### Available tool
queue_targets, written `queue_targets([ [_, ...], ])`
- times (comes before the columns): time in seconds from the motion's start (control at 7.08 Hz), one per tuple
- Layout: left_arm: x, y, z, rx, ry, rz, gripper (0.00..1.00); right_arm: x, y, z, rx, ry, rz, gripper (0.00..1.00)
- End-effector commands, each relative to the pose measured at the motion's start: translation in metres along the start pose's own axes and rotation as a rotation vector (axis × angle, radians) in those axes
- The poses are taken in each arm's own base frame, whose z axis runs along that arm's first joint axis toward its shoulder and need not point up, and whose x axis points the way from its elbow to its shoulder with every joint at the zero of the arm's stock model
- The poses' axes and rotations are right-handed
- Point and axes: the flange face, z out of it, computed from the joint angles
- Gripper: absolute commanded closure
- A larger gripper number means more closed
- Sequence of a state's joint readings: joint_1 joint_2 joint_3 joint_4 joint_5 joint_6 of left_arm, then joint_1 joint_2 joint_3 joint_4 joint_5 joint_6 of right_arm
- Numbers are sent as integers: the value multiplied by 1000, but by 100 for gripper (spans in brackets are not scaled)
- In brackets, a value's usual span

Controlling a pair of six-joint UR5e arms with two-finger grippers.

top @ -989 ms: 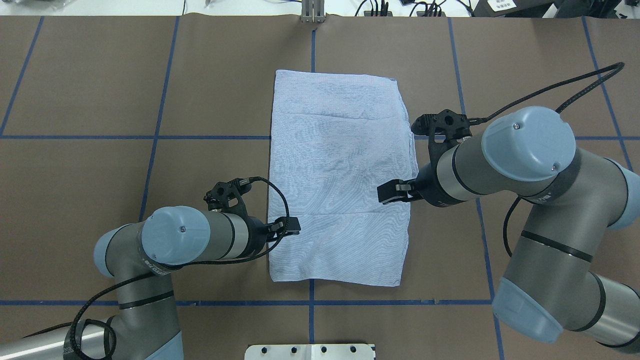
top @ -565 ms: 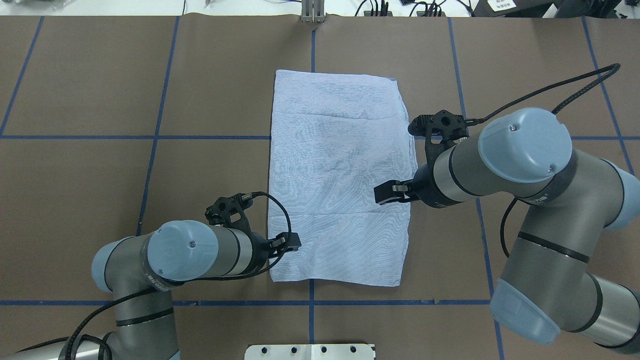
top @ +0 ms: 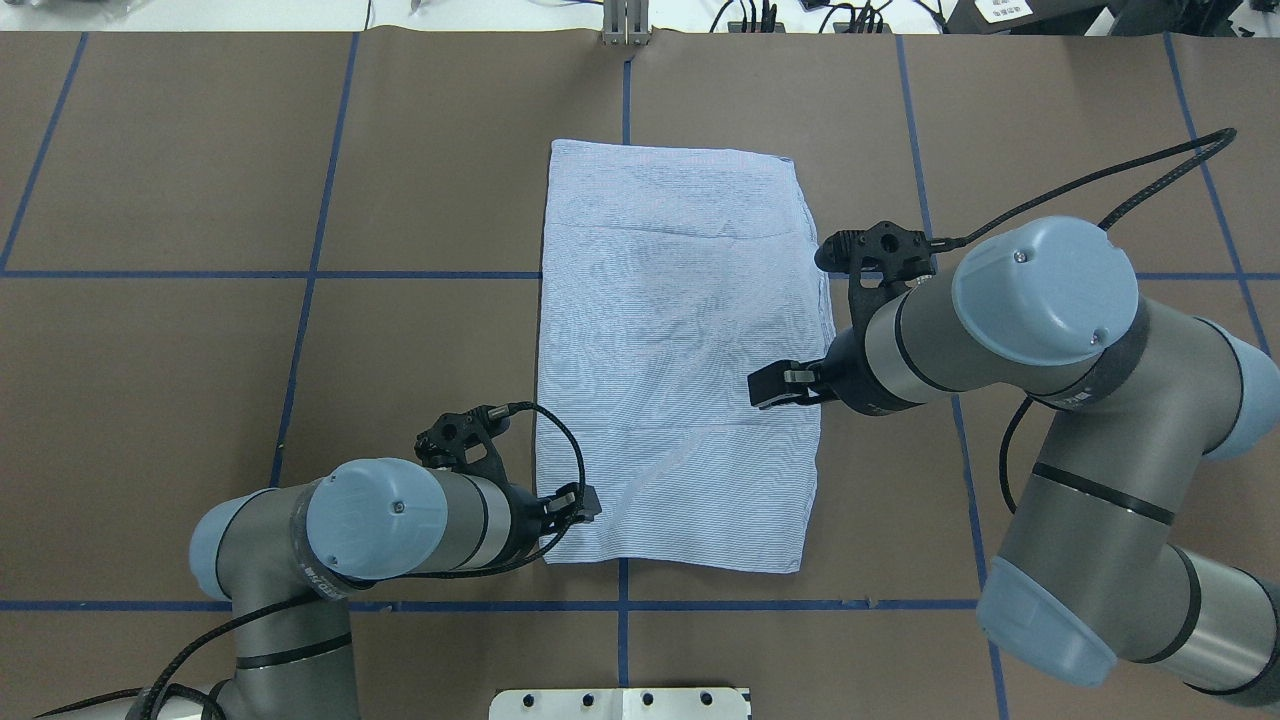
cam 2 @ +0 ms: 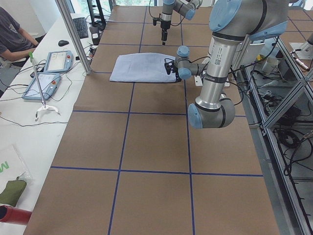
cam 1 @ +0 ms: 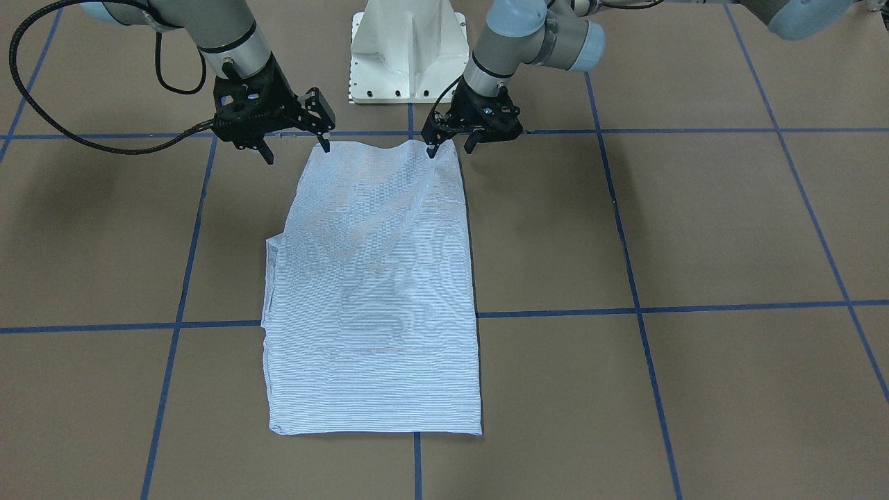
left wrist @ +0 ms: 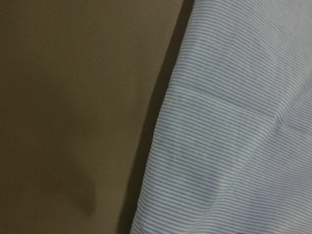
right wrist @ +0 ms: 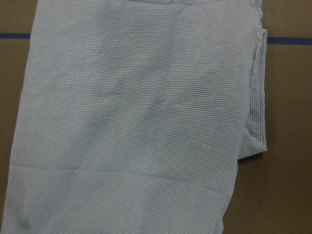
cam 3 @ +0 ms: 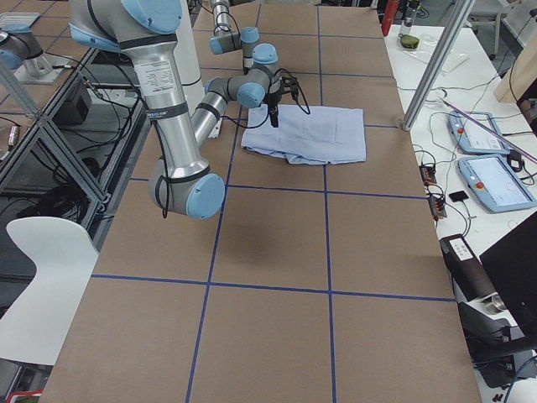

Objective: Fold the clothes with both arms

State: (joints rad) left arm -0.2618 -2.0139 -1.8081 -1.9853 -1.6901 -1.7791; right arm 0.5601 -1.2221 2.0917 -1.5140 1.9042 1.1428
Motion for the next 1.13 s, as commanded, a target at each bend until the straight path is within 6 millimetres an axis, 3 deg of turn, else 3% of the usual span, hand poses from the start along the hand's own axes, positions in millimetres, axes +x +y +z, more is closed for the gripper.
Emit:
queue_targets([
  [0.0, -2, 6, 5, -8, -10, 2, 15, 1, -1, 1, 0, 3, 2, 0],
  [0.57, -2, 23, 12, -29, -31, 13, 30, 3, -1, 7, -4, 14, 5, 0],
  [0.99, -3, 22, 13, -29, -34, 13, 34, 3, -1, 7, -4, 14, 5, 0],
])
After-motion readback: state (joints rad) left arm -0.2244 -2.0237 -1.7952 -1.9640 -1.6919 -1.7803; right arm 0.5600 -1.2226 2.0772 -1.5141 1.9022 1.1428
